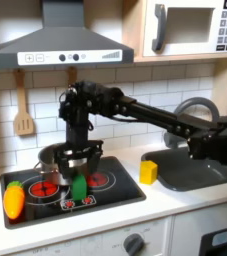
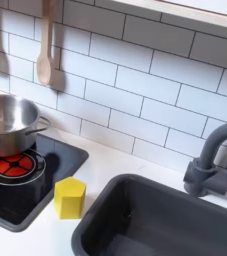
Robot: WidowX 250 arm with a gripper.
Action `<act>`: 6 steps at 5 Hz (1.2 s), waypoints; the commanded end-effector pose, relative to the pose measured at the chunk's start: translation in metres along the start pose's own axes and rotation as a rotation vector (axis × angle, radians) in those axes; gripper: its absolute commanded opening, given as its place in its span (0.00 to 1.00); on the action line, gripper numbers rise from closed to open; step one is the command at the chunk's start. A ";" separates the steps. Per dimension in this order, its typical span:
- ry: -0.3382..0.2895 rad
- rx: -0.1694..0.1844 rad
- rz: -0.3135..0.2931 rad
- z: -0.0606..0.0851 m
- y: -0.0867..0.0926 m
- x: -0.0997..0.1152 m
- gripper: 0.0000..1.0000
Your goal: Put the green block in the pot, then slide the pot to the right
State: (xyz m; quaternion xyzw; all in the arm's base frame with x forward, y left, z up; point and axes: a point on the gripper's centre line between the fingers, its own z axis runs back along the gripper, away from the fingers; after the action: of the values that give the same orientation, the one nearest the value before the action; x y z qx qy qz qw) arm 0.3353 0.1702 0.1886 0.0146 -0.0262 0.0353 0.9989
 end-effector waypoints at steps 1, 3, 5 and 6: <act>0.015 -0.003 -0.041 -0.007 -0.008 0.006 1.00; 0.030 0.002 -0.032 -0.014 -0.006 0.010 1.00; 0.054 -0.002 -0.034 -0.024 -0.006 0.011 1.00; 0.065 -0.011 -0.038 -0.029 -0.008 0.011 1.00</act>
State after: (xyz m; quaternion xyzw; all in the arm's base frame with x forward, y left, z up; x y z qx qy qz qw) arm 0.3483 0.1658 0.1633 0.0122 0.0029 0.0174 0.9998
